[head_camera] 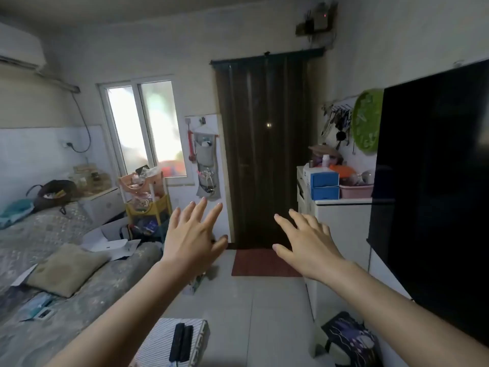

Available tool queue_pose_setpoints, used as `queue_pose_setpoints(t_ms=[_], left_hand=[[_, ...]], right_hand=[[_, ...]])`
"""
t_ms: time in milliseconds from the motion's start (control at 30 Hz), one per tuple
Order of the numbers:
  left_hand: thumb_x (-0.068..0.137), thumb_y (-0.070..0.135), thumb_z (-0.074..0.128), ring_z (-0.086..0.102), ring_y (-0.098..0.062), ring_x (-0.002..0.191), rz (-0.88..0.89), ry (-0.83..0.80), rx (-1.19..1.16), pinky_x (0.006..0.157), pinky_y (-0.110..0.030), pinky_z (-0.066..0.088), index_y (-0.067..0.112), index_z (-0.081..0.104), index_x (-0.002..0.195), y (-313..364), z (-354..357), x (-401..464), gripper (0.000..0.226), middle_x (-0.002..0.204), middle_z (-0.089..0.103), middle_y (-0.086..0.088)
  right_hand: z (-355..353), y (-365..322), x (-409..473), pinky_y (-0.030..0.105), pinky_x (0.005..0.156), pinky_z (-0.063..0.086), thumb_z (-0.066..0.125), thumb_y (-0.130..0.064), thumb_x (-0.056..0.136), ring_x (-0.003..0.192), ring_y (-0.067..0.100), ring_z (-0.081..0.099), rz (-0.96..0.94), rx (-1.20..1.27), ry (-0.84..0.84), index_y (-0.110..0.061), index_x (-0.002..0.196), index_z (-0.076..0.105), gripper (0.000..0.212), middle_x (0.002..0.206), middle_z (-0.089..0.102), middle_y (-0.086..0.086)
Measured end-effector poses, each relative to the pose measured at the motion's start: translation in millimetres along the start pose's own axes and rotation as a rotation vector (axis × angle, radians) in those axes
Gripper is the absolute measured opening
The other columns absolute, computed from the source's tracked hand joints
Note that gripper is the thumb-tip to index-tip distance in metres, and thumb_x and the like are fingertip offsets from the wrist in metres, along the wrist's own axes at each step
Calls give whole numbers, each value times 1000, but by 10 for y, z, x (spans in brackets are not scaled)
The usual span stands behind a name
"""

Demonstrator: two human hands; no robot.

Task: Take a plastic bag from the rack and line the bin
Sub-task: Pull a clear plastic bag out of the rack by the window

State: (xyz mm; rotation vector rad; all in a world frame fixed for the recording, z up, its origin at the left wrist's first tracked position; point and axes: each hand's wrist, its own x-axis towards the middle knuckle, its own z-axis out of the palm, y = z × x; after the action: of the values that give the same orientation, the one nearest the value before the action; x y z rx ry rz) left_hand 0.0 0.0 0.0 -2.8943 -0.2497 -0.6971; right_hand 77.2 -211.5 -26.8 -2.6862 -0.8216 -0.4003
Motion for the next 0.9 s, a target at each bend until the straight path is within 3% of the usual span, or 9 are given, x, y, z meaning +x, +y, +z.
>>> queue_pose_setpoints(t_ms=[467, 667, 900], left_hand=[[85, 66, 29, 0, -27, 145, -173, -6, 29, 115, -49, -5, 40, -6, 144, 55, 1621, 2310, 74, 159, -3, -4], [84, 68, 30, 3, -27, 145, -313, -59, 72, 115, -50, -4, 38, -2, 145, -601, 2377, 2959, 75, 159, 1, -5], [82, 68, 30, 6, -28, 144, -337, -21, 111, 114, -50, -3, 38, -1, 145, -1721, 3243, 4221, 76, 159, 8, -5]], right_hand=[[723, 1217, 2666, 54, 115, 12, 45, -53, 87, 143, 29, 4, -122, 7, -50, -32, 145, 9, 72, 158, 7, 5], [1407, 1074, 3809, 53, 116, 10, 44, -52, 88, 143, 30, 4, -241, 10, -150, -30, 145, 9, 70, 158, 6, 6], [2224, 750, 5398, 52, 116, 10, 42, -50, 90, 143, 30, 3, -290, -9, -191, -29, 145, 10, 68, 158, 5, 7]])
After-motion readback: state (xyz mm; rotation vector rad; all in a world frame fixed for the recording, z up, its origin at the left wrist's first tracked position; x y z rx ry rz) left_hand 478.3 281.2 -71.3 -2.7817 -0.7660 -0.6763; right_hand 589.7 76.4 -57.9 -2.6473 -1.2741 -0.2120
